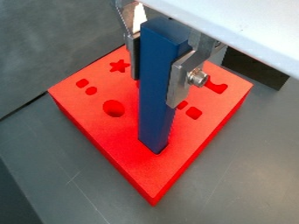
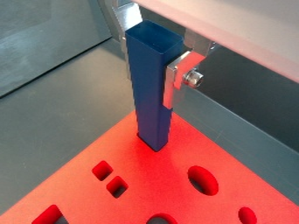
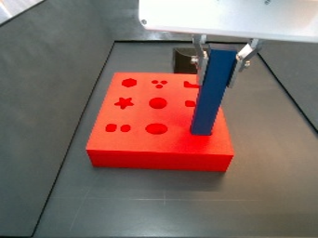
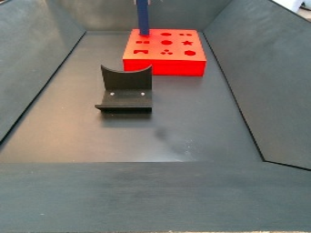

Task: Pick up the rectangle object. Move up. Move to above the board. Insert the rectangle object.
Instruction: Insert the rectangle object.

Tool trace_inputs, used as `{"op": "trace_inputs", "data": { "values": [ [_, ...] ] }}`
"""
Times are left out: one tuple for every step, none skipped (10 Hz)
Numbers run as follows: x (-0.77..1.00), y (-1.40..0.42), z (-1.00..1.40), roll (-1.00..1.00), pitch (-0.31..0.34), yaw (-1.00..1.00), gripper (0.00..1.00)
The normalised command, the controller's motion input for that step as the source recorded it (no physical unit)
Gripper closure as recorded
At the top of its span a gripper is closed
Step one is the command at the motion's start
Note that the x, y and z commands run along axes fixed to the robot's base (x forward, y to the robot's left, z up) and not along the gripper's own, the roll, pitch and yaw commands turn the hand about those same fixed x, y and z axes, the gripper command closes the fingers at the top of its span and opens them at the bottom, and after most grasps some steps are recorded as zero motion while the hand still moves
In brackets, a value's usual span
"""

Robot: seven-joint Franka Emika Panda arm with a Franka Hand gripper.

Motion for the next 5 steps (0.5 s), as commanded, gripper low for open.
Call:
{"op": "trace_inputs", "data": {
  "values": [
    [0.0, 0.0, -0.06, 0.03, 0.0, 0.0, 1.0],
    [0.15, 0.0, -0.13, 0.06, 0.099, 0.0, 1.0],
    [0.21, 0.0, -0.16, 0.13, 0.254, 0.0, 1.0],
    [0.17, 0.0, -0.15, 0.13, 0.243, -0.01, 1.0],
    [0.11, 0.0, -0.05, 0.06, 0.139, -0.02, 1.0]
  ]
}}
